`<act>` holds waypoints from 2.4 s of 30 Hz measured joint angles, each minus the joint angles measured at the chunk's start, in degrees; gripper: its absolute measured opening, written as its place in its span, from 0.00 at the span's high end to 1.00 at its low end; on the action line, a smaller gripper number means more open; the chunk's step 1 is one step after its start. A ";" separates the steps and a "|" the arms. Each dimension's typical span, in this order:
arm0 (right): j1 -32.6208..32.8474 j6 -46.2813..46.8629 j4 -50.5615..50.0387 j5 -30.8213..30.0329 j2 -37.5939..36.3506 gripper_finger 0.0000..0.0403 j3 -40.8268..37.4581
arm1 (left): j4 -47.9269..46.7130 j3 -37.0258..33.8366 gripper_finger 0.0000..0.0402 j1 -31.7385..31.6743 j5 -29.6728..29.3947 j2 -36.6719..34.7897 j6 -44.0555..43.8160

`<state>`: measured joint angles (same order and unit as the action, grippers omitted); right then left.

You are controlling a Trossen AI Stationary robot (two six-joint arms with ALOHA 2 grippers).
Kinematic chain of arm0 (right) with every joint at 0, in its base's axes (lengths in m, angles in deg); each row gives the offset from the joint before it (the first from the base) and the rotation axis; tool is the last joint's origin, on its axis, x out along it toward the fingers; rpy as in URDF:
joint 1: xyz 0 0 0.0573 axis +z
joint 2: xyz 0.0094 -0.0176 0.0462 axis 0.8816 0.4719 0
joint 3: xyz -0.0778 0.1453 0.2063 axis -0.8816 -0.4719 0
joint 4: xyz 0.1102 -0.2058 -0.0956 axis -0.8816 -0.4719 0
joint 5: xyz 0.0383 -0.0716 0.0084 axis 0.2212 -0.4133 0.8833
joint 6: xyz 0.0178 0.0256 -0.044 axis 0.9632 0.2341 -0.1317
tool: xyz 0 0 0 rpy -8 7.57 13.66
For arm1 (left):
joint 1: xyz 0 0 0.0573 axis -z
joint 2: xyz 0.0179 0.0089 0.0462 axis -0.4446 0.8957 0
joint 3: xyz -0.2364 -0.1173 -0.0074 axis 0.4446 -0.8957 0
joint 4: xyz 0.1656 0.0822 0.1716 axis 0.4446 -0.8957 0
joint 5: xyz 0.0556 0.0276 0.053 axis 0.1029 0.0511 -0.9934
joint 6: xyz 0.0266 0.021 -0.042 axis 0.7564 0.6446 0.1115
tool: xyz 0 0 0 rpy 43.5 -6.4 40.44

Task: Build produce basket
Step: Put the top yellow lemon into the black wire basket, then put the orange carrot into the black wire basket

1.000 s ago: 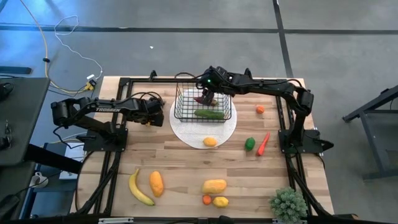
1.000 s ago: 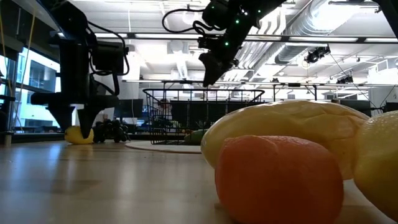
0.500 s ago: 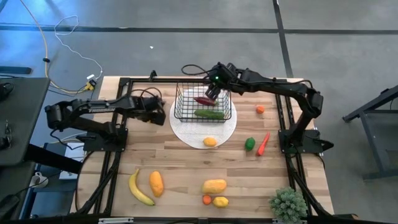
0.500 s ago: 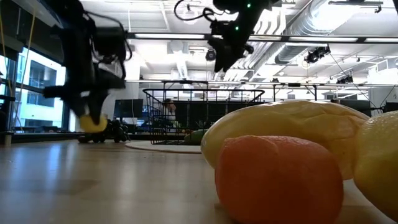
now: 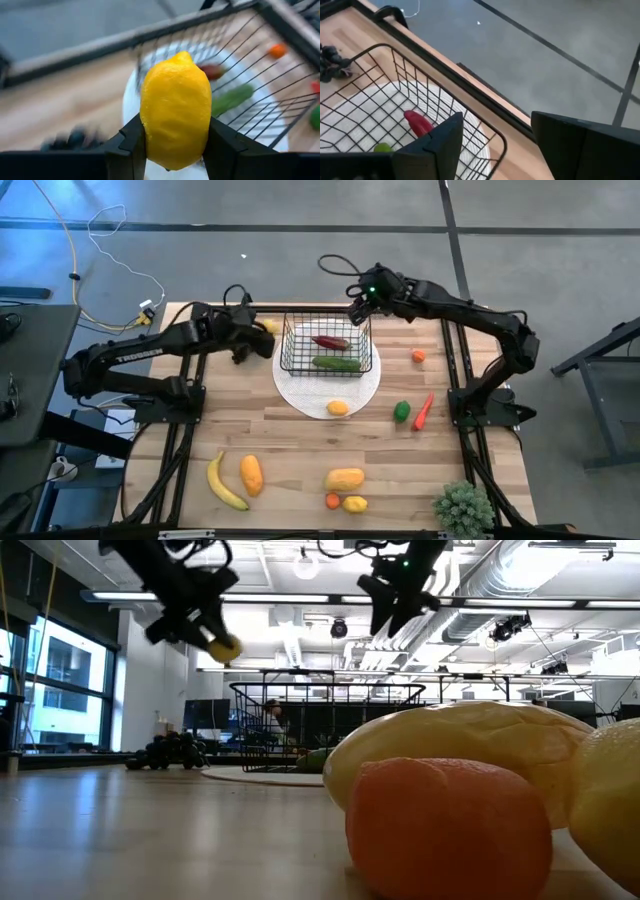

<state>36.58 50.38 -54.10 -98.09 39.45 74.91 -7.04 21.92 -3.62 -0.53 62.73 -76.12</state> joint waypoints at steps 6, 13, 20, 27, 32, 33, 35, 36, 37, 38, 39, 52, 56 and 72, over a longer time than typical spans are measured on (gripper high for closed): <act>-1.68 3.59 -3.15 -2.47 -2.47 0.46 0.00 | 10.73 0.80 0.67 -0.02 1.38 3.55 9.15; -2.53 7.80 -6.87 -4.44 -3.96 0.46 0.00 | 16.84 0.84 0.67 -0.09 1.99 9.80 18.94; -2.23 13.26 -11.58 -4.50 -3.96 0.46 0.00 | 18.20 0.82 0.67 -0.11 2.78 15.60 25.32; -1.80 21.05 -18.31 -4.47 -3.96 0.46 0.00 | 21.69 0.82 0.67 -0.11 3.82 19.40 32.74; -0.76 27.09 -23.89 -3.25 -3.96 0.46 0.00 | 21.75 0.82 0.67 -0.23 3.90 21.33 36.17; -0.44 28.17 -24.99 -2.43 -3.94 0.46 0.00 | 21.73 0.82 0.67 -0.31 3.80 21.60 36.19; 0.62 30.01 -26.53 -1.78 -3.96 0.46 -0.15 | 21.75 0.82 0.66 -0.35 3.74 21.91 36.21; 1.27 31.06 -27.38 -1.62 -3.94 0.46 -0.33 | 21.79 0.82 0.66 -0.35 3.72 21.95 36.19; 1.92 32.14 -28.49 -1.41 -3.94 0.46 -0.45 | 21.79 0.82 0.65 -0.35 3.72 21.96 36.20; 2.53 33.08 -29.46 -1.06 -3.91 0.46 -0.46 | 21.78 0.82 0.63 -0.35 3.72 21.96 36.19; 3.25 34.05 -30.27 -0.53 -3.91 0.46 -0.46 | 21.77 0.82 0.62 -0.35 3.69 21.96 36.20; 15.84 50.25 -40.19 0.85 -3.61 0.46 -0.48 | 21.72 0.82 0.45 -0.35 2.00 21.96 36.21; 20.24 55.57 -41.84 0.98 -3.61 0.46 -0.48 | 21.71 0.82 0.43 -0.35 1.69 21.94 36.21; 35.53 77.61 -43.99 5.74 -3.63 0.46 -7.65 | 10.57 11.68 0.43 -0.35 3.32 21.45 35.83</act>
<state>72.11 127.99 -98.09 -92.35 35.82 67.26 3.53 33.61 -3.97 2.79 84.19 -40.29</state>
